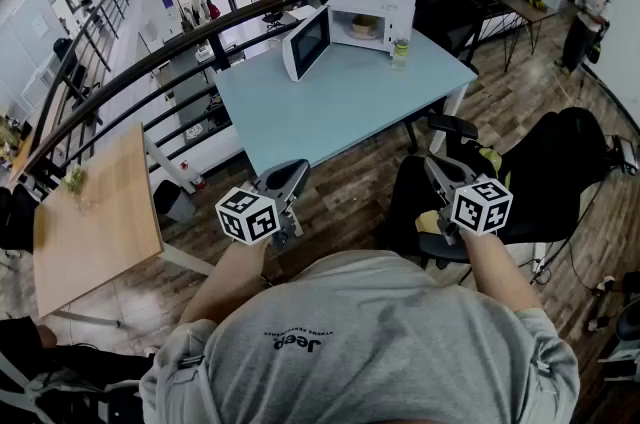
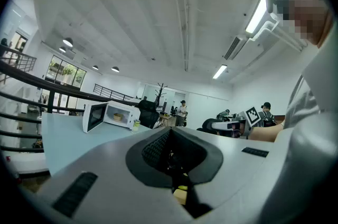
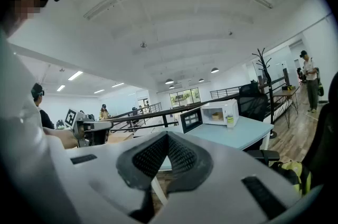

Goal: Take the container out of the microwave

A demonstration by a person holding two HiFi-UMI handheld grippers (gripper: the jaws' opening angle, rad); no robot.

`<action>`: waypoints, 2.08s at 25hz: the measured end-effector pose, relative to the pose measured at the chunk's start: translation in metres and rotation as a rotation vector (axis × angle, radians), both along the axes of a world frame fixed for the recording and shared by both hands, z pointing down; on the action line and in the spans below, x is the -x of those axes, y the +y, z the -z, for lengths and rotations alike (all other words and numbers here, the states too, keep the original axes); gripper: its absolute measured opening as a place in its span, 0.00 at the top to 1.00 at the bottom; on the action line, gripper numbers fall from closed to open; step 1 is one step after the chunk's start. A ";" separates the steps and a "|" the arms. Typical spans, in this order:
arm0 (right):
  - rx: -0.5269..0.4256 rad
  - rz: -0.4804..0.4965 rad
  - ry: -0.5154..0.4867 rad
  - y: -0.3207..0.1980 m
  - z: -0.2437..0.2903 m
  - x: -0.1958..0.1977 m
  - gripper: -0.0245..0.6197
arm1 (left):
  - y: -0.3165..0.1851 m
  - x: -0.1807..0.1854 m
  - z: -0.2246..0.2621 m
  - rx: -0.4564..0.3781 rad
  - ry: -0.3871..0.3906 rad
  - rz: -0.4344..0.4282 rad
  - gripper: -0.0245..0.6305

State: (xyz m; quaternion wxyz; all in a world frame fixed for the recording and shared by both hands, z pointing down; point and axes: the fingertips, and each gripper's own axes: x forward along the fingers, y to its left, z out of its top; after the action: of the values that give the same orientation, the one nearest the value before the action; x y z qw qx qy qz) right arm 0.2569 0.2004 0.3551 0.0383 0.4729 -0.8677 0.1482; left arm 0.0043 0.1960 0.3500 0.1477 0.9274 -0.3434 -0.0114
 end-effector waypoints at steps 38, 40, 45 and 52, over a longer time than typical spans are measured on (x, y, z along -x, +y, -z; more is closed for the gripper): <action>-0.014 0.123 -0.024 -0.087 -0.018 0.041 0.93 | -0.080 0.010 -0.021 0.034 0.087 0.009 0.95; -0.023 0.085 -0.031 -0.115 -0.015 0.060 0.93 | -0.114 0.028 -0.020 0.031 0.093 -0.022 0.95; -0.042 0.027 -0.010 -0.181 -0.005 0.117 0.93 | -0.183 0.090 -0.009 0.019 0.071 -0.082 0.95; -0.035 -0.040 0.007 -0.264 0.000 0.170 0.93 | -0.257 0.173 -0.014 0.038 0.066 -0.091 0.95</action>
State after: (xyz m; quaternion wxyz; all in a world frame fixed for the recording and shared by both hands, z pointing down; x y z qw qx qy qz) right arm 0.0871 -0.0631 0.3548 0.0302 0.4912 -0.8604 0.1319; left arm -0.1692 -0.0608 0.3640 0.1767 0.9383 -0.2960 -0.0287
